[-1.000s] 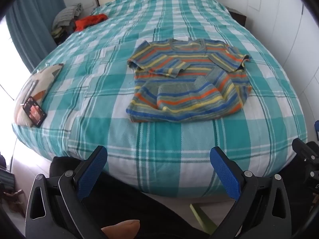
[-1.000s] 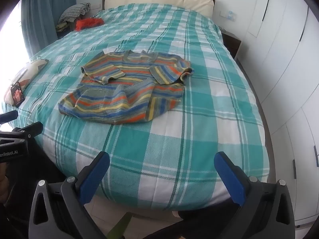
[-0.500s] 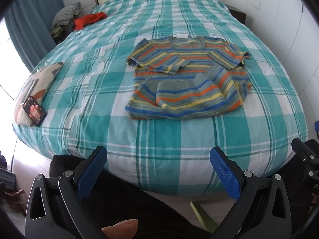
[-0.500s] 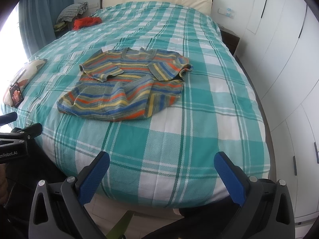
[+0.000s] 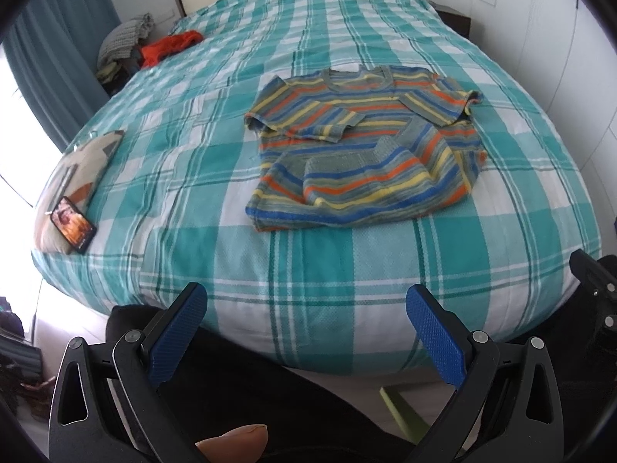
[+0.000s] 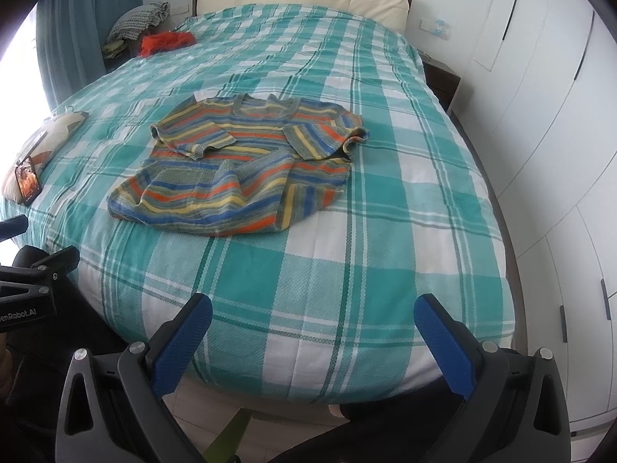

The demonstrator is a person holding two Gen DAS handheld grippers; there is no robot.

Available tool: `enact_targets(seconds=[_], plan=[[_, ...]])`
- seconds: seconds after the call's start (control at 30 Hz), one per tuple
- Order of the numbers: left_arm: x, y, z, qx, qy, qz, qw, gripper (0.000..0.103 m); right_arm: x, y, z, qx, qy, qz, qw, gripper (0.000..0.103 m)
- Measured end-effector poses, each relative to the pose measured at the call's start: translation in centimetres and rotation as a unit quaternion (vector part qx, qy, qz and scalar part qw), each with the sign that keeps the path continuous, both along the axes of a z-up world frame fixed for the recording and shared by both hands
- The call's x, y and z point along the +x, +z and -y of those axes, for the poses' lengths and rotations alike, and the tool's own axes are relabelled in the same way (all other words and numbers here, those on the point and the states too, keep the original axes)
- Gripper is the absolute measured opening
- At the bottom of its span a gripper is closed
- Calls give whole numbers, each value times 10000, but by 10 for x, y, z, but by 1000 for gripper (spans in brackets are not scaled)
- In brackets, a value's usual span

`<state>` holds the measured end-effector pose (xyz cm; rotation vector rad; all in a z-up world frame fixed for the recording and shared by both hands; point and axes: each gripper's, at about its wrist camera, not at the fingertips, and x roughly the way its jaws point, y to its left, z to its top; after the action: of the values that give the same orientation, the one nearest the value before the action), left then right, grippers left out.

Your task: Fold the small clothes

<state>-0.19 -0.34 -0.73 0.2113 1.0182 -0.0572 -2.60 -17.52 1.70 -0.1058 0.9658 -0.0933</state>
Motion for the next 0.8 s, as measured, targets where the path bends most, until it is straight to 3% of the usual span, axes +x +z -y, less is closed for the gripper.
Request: enact_targets(seconds=[0.5,0.57,0.67,0.73,0.8], plan=[[3,-3,-4,-55,9,-71,10000,103,3,-4,-5,-32,51,-58,10000,103],[5,-12,-10,-100,30,-198,9998,103,3,-6,-6,-33,52,-75,10000,103],[6,-29,-17,330,73,-205,9992,103,3,-9,-6,-7,55,-111,9999,103],[9,-50,-20,464,93,-417,9980,103,3,-10,-5,2,56,-103,9999,103],[10,-55,-29,347,150,-514,9980,103,4,-10,-5,37,103,-86,9999,103]])
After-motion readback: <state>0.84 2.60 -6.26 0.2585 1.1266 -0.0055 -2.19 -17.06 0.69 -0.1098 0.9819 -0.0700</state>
